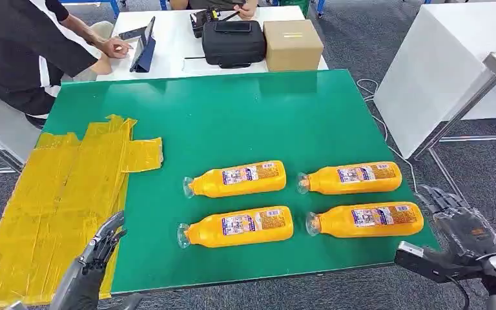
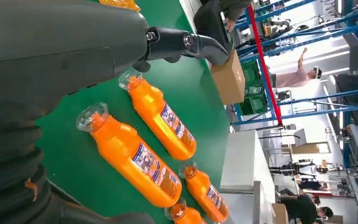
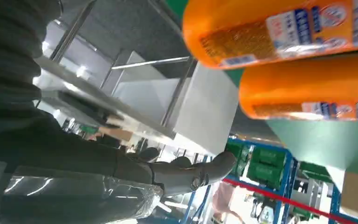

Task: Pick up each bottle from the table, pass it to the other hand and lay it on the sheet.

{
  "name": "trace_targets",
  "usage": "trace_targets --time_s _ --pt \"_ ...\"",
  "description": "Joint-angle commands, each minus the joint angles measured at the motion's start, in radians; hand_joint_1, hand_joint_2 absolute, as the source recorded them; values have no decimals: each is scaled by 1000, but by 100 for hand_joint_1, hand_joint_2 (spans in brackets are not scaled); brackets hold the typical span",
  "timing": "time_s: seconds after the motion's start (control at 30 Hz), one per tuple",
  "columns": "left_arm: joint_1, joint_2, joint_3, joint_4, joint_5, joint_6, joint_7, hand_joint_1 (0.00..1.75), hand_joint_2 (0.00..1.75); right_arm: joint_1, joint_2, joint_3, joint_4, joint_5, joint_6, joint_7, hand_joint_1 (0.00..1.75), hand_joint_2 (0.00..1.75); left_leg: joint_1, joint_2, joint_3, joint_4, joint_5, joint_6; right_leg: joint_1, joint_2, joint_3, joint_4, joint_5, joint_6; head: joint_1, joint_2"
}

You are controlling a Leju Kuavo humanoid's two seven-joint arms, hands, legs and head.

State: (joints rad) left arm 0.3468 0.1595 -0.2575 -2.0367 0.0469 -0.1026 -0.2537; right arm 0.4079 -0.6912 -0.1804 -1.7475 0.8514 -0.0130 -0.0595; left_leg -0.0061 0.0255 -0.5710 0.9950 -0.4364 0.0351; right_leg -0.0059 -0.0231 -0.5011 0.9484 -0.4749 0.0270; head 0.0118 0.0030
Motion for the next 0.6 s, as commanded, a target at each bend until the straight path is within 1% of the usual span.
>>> trace_targets --time_s 0.03,0.07,0.2,0.33,0.37,0.4,0.43,0.6 --pt "16 34 9 45 13 12 -24 0 175 -114 14 174 189 -58 4 -24 0 175 2 0 3 -2 0 -2 1 2 3 -3 1 -1 0 0" --pt "16 36 8 46 16 12 -28 0 175 -122 11 192 195 -61 9 -20 0 175 2 -1 5 -3 0 -3 1 2 5 -4 1 -1 0 0" --pt "17 49 5 58 27 19 -38 0 175 -162 -8 255 216 -81 43 -15 0 175 1 0 4 -3 -1 -3 1 4 5 -4 0 -1 0 0" --pt "23 53 8 57 39 28 -46 0 175 -211 -21 303 254 -86 54 -19 0 175 1 0 4 -2 0 -2 1 3 4 -3 0 -1 0 0" --pt "26 51 9 55 39 29 -46 0 175 -221 -23 312 262 -86 56 -21 0 175 1 -1 7 -4 -1 -4 0 5 7 -4 0 -2 0 0" --pt "28 49 10 52 39 30 -44 0 175 -238 -25 325 275 -87 61 -24 0 175 1 1 3 -2 -1 -2 1 4 3 -3 1 -1 0 0" --pt "30 48 10 51 39 31 -42 0 175 -252 -28 339 286 -88 63 -25 0 175 1 0 4 -2 -1 -2 0 4 4 -3 0 -1 0 0" --pt "47 56 7 44 40 44 -42 0 175 -329 -13 408 331 -86 69 -41 0 175 1 1 5 -3 -1 -3 1 5 5 -4 1 -1 0 0"
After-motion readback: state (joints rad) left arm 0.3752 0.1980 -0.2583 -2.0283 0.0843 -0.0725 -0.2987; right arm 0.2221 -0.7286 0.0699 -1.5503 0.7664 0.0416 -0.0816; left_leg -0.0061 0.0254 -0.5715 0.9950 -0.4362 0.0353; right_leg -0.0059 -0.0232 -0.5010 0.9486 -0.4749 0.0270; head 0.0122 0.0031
